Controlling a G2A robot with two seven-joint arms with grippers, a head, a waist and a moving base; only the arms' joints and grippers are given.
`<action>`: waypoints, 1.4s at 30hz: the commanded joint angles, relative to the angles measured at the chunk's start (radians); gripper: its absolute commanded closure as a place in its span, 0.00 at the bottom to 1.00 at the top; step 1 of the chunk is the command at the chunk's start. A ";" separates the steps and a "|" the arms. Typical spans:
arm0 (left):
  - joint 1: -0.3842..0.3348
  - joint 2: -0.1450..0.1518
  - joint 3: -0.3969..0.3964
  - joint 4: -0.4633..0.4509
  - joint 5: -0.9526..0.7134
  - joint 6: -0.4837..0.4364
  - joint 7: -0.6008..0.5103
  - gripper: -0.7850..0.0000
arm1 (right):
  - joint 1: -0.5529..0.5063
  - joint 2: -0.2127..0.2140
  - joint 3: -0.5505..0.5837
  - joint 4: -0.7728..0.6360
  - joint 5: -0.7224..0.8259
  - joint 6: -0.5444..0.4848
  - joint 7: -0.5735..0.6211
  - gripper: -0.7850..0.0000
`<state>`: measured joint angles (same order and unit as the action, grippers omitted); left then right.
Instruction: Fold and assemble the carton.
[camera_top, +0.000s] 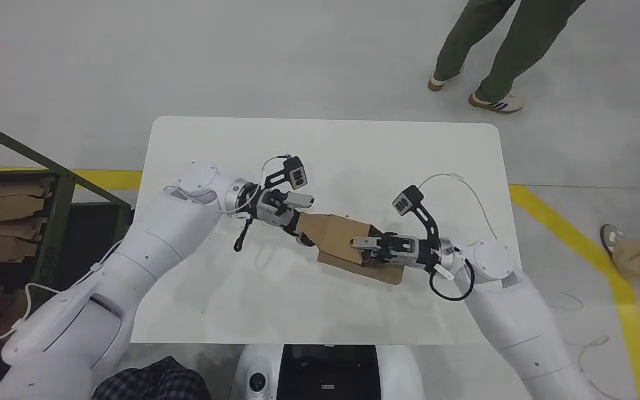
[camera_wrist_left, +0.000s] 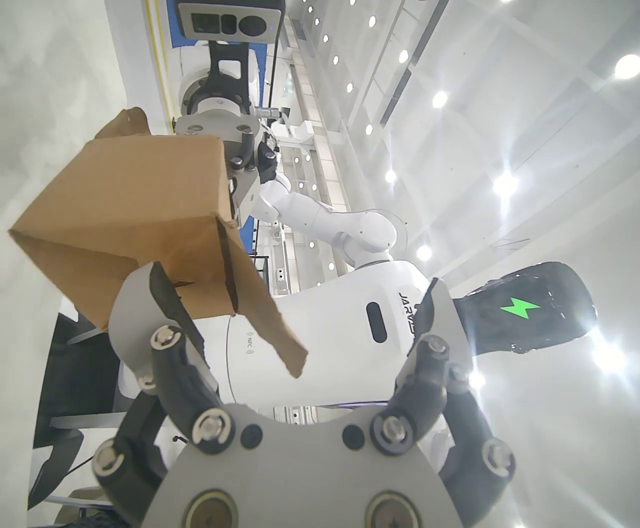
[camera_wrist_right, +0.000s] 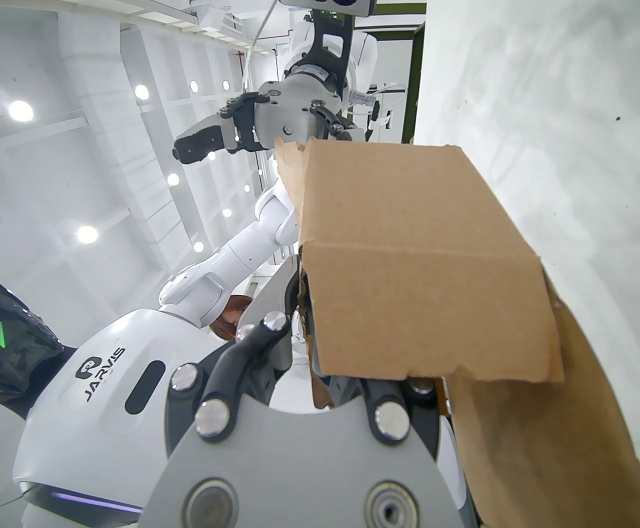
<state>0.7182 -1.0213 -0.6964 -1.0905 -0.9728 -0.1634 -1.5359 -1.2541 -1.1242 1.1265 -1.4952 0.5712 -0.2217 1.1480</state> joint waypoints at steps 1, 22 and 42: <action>-0.001 0.001 -0.003 0.004 0.027 0.000 0.000 0.00 | -0.001 0.001 0.002 0.000 0.001 0.000 0.000 1.00; 0.011 0.006 -0.036 -0.028 0.259 0.032 0.044 0.00 | -0.013 0.007 0.017 -0.011 0.002 -0.006 -0.004 1.00; 0.032 0.012 -0.074 -0.059 0.377 0.058 0.059 0.00 | -0.017 0.011 0.039 0.000 0.039 0.001 0.000 1.00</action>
<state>0.7480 -1.0099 -0.7680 -1.1485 -0.5986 -0.1071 -1.4769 -1.2709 -1.1131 1.1637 -1.4962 0.6078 -0.2210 1.1485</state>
